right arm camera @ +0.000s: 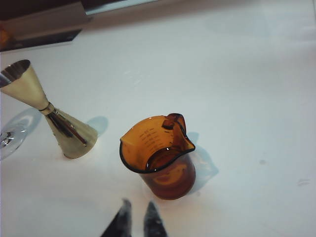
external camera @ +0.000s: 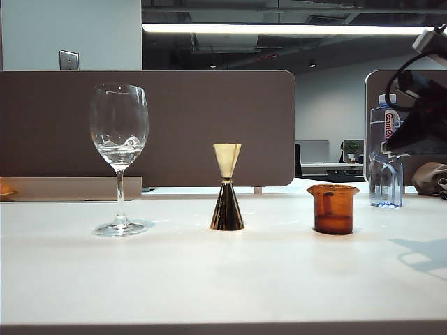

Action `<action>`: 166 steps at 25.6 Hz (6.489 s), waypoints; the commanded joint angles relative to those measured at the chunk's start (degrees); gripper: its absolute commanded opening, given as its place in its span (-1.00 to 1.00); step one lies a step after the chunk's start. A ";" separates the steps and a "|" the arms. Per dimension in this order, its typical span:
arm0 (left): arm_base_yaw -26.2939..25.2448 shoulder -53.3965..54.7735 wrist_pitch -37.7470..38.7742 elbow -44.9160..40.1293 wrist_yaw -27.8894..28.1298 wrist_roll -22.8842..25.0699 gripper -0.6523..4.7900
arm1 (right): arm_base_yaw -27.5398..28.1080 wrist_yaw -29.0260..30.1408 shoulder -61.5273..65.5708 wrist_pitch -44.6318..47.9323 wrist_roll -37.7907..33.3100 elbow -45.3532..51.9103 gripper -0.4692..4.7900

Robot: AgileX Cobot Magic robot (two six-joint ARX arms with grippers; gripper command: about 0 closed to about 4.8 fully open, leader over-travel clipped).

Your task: Pick up the small amber measuring cup and pour the water in it into the jigger, then pick up the jigger and pour the water in it into the wine glass.

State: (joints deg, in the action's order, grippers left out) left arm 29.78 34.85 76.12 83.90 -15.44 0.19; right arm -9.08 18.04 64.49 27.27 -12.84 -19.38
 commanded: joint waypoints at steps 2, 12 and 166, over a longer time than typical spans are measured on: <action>0.00 -0.02 -0.37 0.15 -0.24 0.04 -0.77 | -0.74 -0.17 -0.15 3.23 -0.31 2.19 -0.61; 0.00 -0.02 -0.37 0.15 -0.22 0.04 -0.77 | -8.04 -8.24 2.01 12.07 10.12 7.02 -0.37; 0.00 -0.02 -0.35 0.15 -0.22 0.04 -0.77 | -25.88 -33.57 32.72 -20.61 70.27 -52.78 -0.84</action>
State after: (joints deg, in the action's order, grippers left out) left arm 29.78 34.83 76.12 83.90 -15.44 0.16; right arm -34.48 -15.40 97.62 5.98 56.47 -71.81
